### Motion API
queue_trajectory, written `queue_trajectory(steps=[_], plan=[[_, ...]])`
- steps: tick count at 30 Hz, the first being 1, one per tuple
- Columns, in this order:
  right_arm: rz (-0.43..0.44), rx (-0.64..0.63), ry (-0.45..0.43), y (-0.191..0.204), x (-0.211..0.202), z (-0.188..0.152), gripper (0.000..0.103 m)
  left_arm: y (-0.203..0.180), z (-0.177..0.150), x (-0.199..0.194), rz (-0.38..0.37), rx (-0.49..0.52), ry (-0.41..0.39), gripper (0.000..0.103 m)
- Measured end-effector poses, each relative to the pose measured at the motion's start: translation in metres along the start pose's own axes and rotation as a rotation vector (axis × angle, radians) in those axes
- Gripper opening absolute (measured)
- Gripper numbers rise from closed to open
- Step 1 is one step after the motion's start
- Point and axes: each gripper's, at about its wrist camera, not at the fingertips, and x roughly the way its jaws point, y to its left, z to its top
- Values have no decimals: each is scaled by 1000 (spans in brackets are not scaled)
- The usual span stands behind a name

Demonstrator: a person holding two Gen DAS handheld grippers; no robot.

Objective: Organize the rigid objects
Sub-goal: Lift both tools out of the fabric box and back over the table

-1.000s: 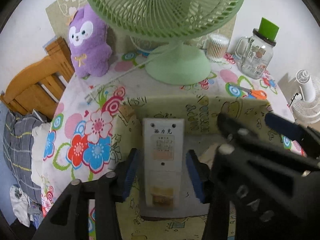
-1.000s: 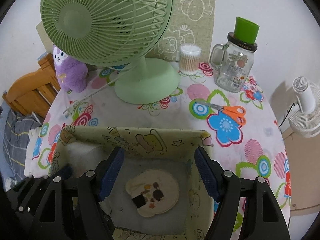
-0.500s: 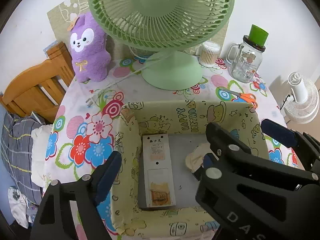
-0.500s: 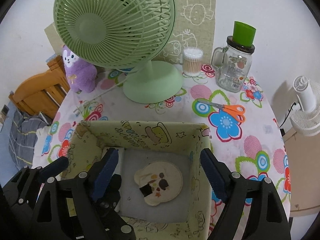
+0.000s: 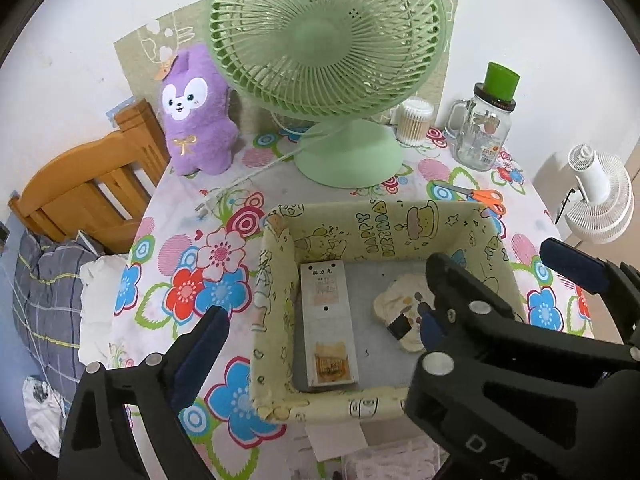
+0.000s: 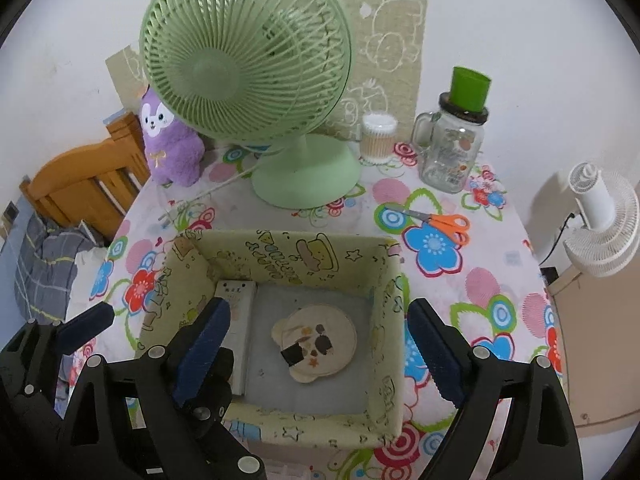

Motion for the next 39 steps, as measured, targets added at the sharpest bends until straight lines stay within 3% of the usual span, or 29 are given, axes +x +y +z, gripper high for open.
queue_trajectory(steps=[14,22,39], plan=[[-28,-3,-48,-3,-39,-14,92,-2,-16,-32,15,16,-21,98],[-11,-18,-64,-2,-54,-24,92,0,-28,-54,30,15,-77,98],[-3,-53,-85,9,-92,-49,92,6,-53,-81,-35,33,-91,95]])
